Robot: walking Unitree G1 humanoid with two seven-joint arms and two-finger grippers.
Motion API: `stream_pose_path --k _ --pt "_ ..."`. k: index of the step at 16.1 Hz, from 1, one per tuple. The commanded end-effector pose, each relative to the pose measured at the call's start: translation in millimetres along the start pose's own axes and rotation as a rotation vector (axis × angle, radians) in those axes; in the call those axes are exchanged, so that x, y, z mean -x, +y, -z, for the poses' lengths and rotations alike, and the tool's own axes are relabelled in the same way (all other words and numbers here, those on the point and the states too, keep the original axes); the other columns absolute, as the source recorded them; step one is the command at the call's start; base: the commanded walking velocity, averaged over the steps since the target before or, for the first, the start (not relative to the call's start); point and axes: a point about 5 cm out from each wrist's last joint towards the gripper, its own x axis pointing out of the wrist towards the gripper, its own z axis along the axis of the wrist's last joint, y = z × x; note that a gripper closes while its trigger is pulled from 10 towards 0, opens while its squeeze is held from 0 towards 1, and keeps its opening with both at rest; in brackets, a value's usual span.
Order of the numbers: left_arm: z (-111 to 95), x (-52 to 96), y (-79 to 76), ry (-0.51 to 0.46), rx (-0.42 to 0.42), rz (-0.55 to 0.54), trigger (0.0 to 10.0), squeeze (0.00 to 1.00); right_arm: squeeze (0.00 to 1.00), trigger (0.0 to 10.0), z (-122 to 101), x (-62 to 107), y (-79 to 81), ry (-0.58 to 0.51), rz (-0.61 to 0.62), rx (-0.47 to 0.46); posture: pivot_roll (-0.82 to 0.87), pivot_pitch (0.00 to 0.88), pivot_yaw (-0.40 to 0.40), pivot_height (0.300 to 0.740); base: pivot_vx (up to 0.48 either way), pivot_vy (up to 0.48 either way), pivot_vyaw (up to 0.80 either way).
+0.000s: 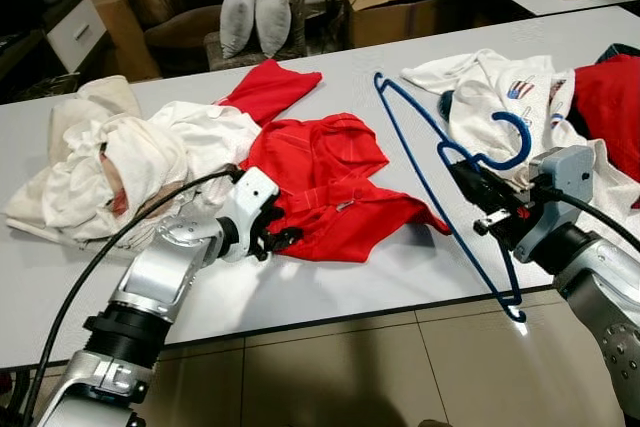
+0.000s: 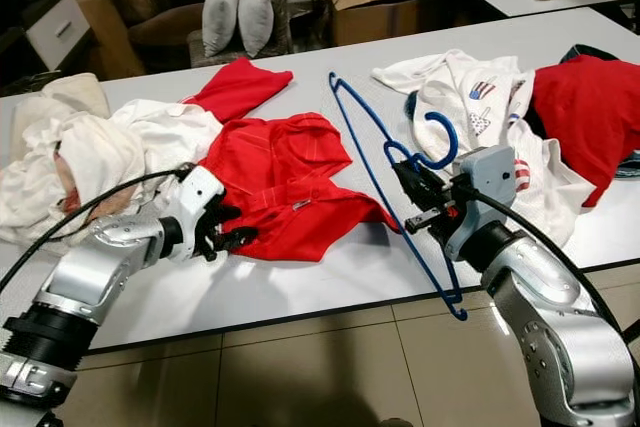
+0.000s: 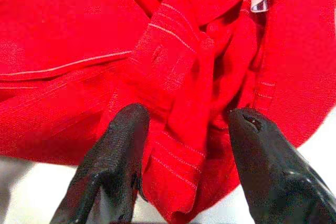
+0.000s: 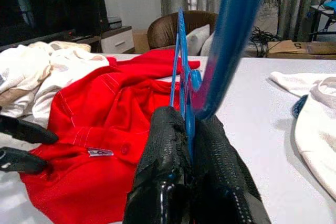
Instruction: Hang hanger
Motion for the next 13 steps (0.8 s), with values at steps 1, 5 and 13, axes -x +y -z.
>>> stream_pose_path --k 1,5,13 --pt "2 0.2 3.9 0.012 -0.014 -0.017 3.7 0.0 0.0 10.0 -1 0.3 5.3 -0.008 -0.018 -0.017 -0.25 0.0 0.168 0.74 0.0 0.0 0.0" --pt "4 -0.9 3.7 0.012 -0.007 -0.011 0.0 0.0 0.0 10.0 1 2.1 7.8 0.004 -0.022 -0.017 -0.25 0.0 0.174 0.74 0.0 0.0 0.0" --pt "-8 3.4 16.9 -0.051 -0.081 -0.079 0.0 0.0 0.0 10.0 -7 8.8 18.8 -0.022 -0.144 -0.011 -0.26 0.0 0.196 0.74 0.0 0.0 0.0"
